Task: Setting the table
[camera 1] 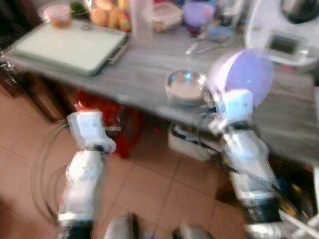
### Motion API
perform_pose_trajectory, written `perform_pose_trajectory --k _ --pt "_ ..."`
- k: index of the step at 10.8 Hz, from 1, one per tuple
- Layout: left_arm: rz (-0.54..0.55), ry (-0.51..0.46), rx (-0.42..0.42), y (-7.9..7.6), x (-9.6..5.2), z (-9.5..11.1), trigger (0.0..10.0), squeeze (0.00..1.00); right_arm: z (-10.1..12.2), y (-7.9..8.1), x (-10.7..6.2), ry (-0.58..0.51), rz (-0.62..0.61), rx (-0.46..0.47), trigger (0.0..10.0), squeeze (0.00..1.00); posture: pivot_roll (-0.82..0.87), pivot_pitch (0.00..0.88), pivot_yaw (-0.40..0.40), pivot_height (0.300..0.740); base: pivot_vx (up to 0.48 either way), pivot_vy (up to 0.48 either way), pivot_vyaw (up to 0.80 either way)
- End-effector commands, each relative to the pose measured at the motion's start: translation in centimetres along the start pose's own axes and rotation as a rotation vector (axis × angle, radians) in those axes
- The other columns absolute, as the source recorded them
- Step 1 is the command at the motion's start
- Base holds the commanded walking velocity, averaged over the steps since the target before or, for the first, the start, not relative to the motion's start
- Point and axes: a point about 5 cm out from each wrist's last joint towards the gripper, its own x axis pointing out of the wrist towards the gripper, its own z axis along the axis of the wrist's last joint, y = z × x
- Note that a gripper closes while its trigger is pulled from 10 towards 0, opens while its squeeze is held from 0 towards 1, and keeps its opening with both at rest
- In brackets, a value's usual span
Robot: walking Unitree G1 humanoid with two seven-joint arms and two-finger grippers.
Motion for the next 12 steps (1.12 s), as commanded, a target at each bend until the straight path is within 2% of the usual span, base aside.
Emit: perform_pose_trajectory --k 1,2,7,10,12 --pt "-0.038 -0.018 -0.020 -1.2 0.3 0.4 10.0 0.00 0.3 -1.4 -0.1 -0.015 -0.039 -0.028 10.0 0.00 -0.03 0.136 -0.010 0.740 0.446 0.000 0.00" --pt "-0.035 -0.017 -0.025 -1.1 0.3 0.4 10.0 0.00 0.3 -1.4 -0.1 -0.015 -0.037 -0.027 10.0 0.00 -0.03 0.136 -0.010 0.740 0.420 0.000 0.00" --pt "-0.009 -0.016 -0.015 -0.9 0.3 0.4 10.0 0.00 0.5 -1.3 0.2 -0.022 -0.027 -0.034 10.0 0.00 -0.03 0.144 -0.015 0.740 0.000 0.465 0.00" --pt "-0.016 -0.021 0.013 -1.0 -0.4 0.5 10.0 0.00 0.5 -1.4 0.8 -0.016 0.005 -0.037 10.0 0.00 -0.02 0.166 -0.015 0.740 0.000 0.000 0.00" --pt "-0.064 -0.022 0.035 -1.8 -1.5 0.2 10.0 0.00 0.6 -2.6 1.5 -0.010 -0.012 -0.058 10.0 0.00 -0.02 0.172 -0.021 0.740 0.193 0.000 0.00"
